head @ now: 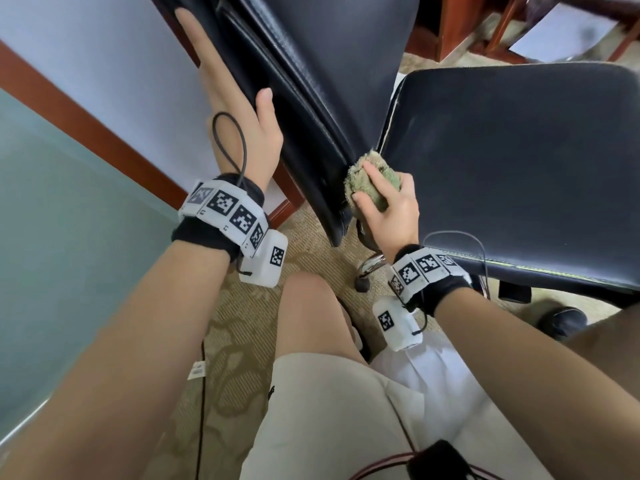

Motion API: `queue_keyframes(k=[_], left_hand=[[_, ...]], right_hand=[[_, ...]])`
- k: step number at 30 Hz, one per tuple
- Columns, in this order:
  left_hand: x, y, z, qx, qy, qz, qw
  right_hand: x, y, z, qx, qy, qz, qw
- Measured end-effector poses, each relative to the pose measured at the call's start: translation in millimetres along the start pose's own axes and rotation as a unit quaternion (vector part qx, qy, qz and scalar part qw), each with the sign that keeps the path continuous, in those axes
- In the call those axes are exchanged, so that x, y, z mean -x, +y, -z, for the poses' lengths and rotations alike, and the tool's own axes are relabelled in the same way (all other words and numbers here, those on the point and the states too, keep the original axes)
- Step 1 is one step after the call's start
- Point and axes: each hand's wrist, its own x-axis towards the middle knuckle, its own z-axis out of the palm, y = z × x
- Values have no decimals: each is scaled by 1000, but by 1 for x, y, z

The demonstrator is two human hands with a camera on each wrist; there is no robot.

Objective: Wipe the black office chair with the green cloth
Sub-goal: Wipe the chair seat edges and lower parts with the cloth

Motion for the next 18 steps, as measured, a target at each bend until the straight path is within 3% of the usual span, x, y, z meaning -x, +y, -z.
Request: queue_keyframes(k=[2,4,7,11,13,18], left_hand=[[0,2,0,0,6,4,1000],[0,2,-1,-2,12,-12,1000],[1,1,-2,-12,22,-29,999],[3,0,-4,-25,43,-32,998],[4,-1,-7,-35,68,-47,996],[4,0,-9,-46,91,-55,993]], right_hand=[[-2,-1,9,-19,16,-21,999],[-7,-9,17,-67,74,-42,994],[-13,-29,24,-118,142,-25,982],[-15,-54,3,-134,82,40,987],[-16,-54,-15,-139,57,28,988],[-2,-26,-36,-130,105,-32,985]])
